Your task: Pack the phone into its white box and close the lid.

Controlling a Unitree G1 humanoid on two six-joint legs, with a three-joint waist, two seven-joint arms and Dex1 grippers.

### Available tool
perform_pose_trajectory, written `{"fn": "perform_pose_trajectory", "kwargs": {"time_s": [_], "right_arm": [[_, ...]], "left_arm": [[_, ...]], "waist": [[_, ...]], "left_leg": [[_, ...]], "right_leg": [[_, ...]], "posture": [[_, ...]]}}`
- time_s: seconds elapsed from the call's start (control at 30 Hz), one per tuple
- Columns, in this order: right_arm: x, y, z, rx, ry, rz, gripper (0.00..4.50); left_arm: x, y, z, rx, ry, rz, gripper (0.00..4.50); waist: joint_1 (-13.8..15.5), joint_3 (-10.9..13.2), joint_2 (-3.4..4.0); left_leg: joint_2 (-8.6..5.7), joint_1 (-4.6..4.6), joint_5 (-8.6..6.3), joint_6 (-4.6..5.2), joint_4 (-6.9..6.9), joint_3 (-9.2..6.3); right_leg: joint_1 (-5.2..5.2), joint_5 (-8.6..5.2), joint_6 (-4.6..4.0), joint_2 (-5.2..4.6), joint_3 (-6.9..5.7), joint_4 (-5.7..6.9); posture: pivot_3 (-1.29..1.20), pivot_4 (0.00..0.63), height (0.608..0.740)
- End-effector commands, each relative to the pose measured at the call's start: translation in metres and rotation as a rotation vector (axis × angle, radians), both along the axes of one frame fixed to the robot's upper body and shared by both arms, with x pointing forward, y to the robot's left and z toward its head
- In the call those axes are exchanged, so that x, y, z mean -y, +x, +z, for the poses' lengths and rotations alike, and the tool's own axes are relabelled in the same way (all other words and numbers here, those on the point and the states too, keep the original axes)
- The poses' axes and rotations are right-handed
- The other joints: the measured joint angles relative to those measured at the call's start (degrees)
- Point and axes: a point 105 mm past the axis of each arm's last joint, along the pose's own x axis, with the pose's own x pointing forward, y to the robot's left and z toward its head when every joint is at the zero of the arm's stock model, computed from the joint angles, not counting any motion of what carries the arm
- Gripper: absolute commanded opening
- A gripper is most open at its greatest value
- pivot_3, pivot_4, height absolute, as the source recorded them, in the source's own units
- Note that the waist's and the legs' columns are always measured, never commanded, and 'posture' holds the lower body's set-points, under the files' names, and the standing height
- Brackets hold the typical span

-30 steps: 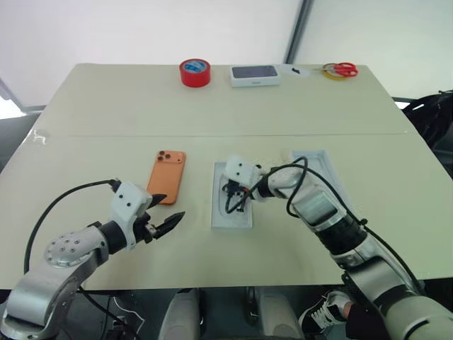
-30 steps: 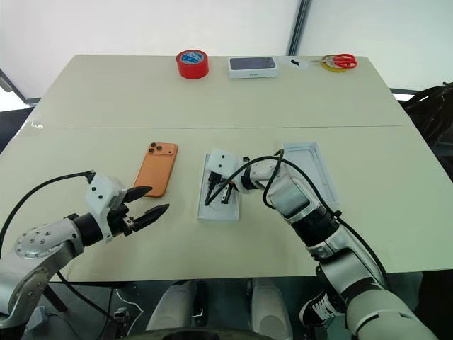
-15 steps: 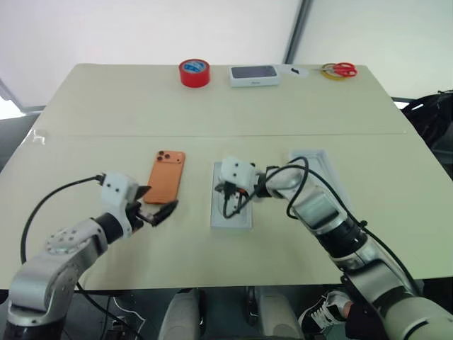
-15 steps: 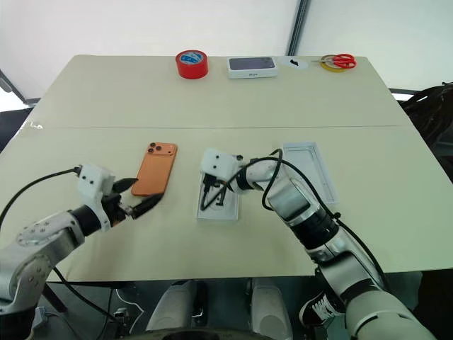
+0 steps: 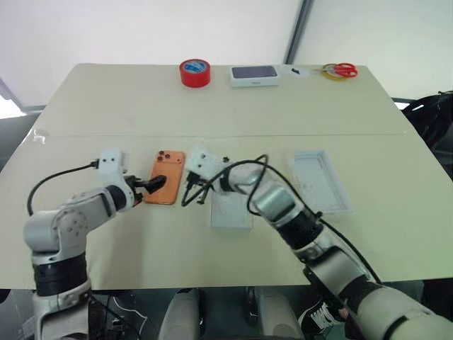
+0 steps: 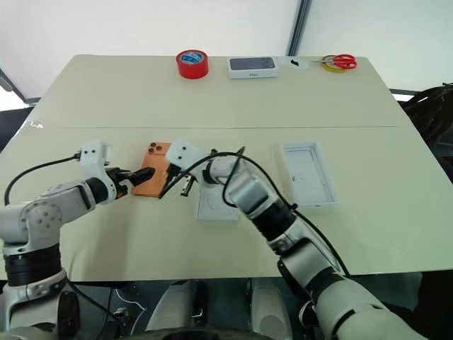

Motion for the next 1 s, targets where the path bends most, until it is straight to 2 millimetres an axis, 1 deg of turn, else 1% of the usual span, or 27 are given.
{"fn": "perform_pose_trajectory", "kwargs": {"time_s": [0.03, 0.17, 0.4, 0.53, 0.6, 0.73, 1.0], "right_arm": [[-0.01, -0.001, 0.002, 0.03, -0.028, 0.011, 0.0], [-0.011, -0.002, -0.005, 0.021, -0.05, 0.012, 0.0], [-0.001, 0.004, -0.01, 0.021, -0.072, -0.015, 0.0], [0.003, 0.007, -0.011, 0.019, -0.075, -0.025, 0.0], [0.004, 0.007, -0.011, 0.018, -0.077, -0.027, 0.0], [0.006, 0.005, -0.014, 0.016, -0.081, -0.028, 0.0], [0.007, 0.001, -0.019, 0.01, -0.091, -0.022, 0.0]], "left_arm": [[0.016, -0.004, -0.002, -0.042, -0.022, -0.076, 4.47], [0.033, -0.011, -0.006, -0.073, -0.045, -0.135, 4.47], [0.059, -0.022, -0.01, -0.094, -0.099, -0.203, 4.47], [0.072, -0.023, -0.006, -0.085, -0.153, -0.227, 4.47], [0.074, -0.023, -0.003, -0.08, -0.175, -0.227, 4.47], [0.067, -0.017, 0.001, -0.069, -0.215, -0.183, 4.47], [0.041, -0.002, 0.006, -0.066, -0.277, -0.06, 4.47]], "waist": [[0.13, 0.0, 0.0], [0.19, 0.0, 0.0], [0.29, -0.02, 0.01], [0.41, -0.02, 0.0], [0.41, -0.02, 0.0], [0.27, -0.02, 0.0], [0.05, -0.02, 0.0]], "left_leg": [[-0.01, 0.0, 0.0, 0.0, 0.0, -0.02], [0.0, 0.01, 0.0, 0.0, 0.0, -0.05], [-0.03, 0.13, 0.0, -0.01, 0.0, -0.09], [-0.06, 0.34, 0.0, 0.0, -0.01, -0.13], [-0.06, 0.48, -0.01, 0.01, -0.03, -0.17], [-0.09, 0.51, -0.02, 0.01, -0.04, -0.22], [-0.1, 0.51, -0.02, 0.01, -0.05, -0.23]], "right_leg": [[0.0, 0.0, 0.0, -0.01, 0.0, 0.0], [0.03, 0.0, 0.0, -0.08, 0.0, 0.0], [0.18, 0.0, -0.01, -0.09, -0.01, -0.01], [0.42, -0.01, -0.01, -0.1, -0.04, -0.06], [0.58, -0.01, -0.01, -0.1, -0.06, -0.12], [0.62, -0.02, -0.01, -0.09, -0.09, -0.13], [0.61, -0.02, -0.01, -0.06, -0.11, -0.13]], "posture": [[0.0, 0.15, 0.73], [0.0, 0.15, 0.73], [0.0, 0.15, 0.73], [0.0, 0.15, 0.73], [0.0, 0.15, 0.73], [0.0, 0.15, 0.73], [0.0, 0.15, 0.73]]}}
